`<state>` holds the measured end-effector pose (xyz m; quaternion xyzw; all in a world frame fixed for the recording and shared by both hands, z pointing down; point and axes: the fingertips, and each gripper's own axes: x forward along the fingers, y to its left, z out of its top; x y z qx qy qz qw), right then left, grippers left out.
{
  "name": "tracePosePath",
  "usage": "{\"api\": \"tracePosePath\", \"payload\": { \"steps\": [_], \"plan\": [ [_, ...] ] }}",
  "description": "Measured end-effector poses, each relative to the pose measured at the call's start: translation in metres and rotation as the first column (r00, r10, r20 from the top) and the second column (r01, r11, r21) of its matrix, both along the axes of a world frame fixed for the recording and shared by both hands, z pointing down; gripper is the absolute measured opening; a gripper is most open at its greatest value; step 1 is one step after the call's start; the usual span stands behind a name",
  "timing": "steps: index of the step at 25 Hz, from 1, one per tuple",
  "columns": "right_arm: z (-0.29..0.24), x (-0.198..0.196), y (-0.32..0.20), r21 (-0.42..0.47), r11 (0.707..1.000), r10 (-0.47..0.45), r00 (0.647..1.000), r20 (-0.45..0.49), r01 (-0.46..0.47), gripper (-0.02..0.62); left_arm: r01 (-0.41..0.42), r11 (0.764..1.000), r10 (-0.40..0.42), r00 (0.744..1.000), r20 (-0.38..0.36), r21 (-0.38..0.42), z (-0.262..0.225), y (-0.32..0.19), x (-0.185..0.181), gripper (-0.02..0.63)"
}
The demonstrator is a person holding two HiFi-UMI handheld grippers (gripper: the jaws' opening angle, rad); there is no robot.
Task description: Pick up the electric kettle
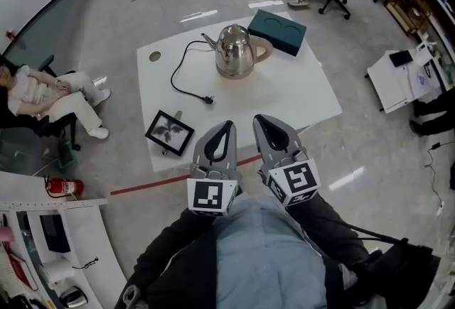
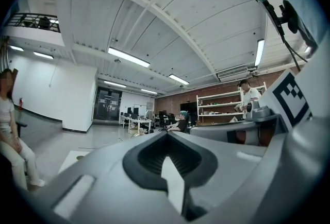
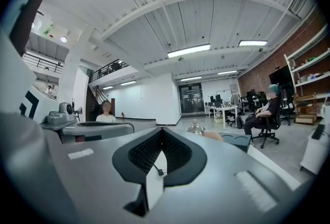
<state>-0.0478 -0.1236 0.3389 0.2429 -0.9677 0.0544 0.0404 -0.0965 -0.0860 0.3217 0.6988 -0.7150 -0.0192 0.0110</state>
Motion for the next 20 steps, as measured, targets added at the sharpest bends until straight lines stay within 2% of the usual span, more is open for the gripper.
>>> {"api": "tracePosePath", "payload": {
  "steps": [4, 12, 20],
  "plan": [
    [0.001, -0.001, -0.01, 0.008, 1.0, 0.016, 1.0, -0.006, -0.016, 0.026, -0.024, 0.999, 0.023, 1.0, -0.013, -0.047, 0.014, -0.008, -0.001, 0.002],
    [0.001, 0.006, -0.023, 0.02, 0.999, 0.051, 0.999, -0.003, -0.051, 0.026, -0.052, 0.998, 0.052, 0.999, 0.001, -0.035, 0.012, -0.021, 0.005, 0.002],
    [0.015, -0.002, -0.051, -0.026, 0.999, 0.038, 0.999, -0.009, -0.039, 0.026, -0.02, 0.995, 0.02, 1.0, -0.007, -0.101, 0.024, -0.048, -0.007, 0.002]
  ]
}}
